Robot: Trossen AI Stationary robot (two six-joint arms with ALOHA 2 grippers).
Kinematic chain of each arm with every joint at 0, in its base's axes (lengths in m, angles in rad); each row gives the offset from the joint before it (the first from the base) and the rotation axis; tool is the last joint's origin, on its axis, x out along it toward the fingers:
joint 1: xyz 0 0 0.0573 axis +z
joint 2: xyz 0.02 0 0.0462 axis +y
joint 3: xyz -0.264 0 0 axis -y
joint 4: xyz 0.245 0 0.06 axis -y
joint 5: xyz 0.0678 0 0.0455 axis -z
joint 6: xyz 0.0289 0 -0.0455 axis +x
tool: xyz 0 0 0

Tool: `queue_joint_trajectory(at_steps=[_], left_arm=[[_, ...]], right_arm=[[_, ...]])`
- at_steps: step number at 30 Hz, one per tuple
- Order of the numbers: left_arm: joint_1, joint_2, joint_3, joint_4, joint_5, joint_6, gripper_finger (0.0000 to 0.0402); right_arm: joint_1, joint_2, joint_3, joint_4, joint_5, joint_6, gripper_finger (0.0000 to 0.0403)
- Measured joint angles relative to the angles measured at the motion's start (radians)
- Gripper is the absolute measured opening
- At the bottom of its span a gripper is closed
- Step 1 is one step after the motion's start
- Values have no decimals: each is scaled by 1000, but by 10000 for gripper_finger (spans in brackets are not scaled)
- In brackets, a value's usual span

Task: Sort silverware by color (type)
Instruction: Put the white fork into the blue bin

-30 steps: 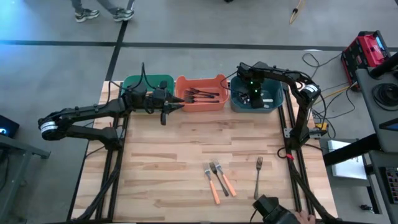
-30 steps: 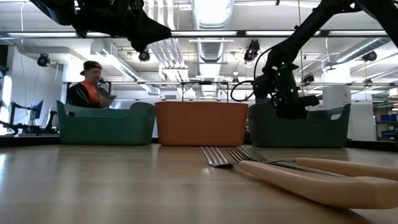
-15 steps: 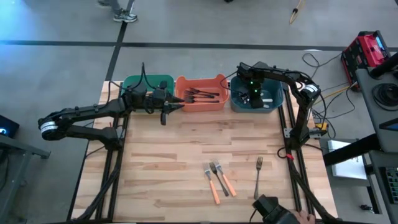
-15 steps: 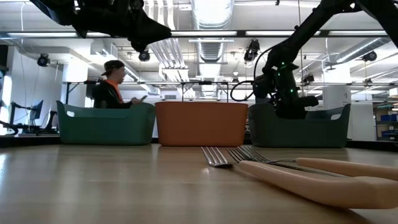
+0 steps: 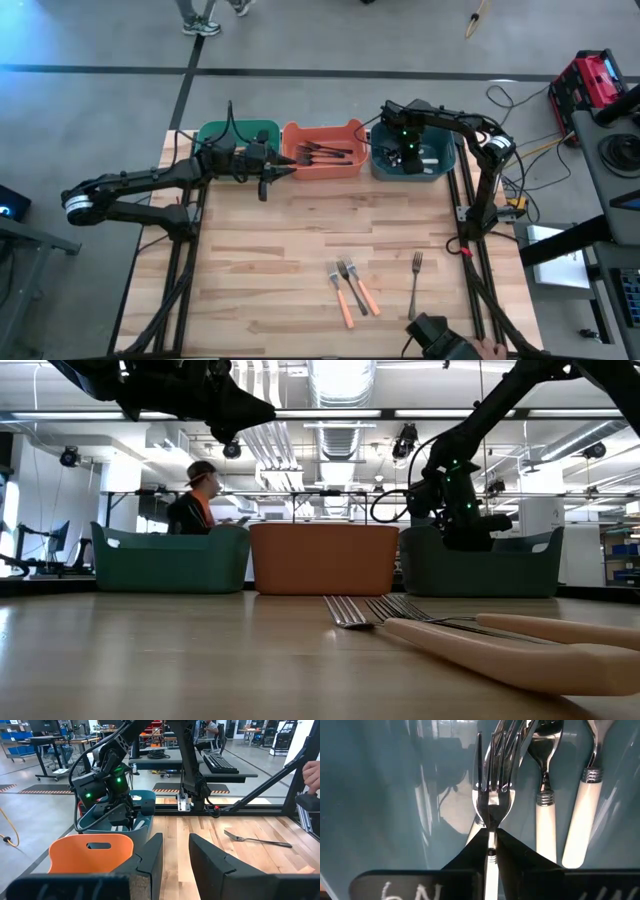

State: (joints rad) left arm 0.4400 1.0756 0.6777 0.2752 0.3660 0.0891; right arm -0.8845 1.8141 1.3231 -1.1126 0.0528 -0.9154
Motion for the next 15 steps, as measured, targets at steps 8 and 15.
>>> queue_joint_trajectory(at_steps=[8, 15], left_arm=[[0, 0, 0, 0, 0, 0, 77], [0, 0, 0, -1, 0, 0, 78]], right_arm=[[0, 0, 0, 17, 0, 45, 23], [0, 0, 0, 29, 0, 79, 51]])
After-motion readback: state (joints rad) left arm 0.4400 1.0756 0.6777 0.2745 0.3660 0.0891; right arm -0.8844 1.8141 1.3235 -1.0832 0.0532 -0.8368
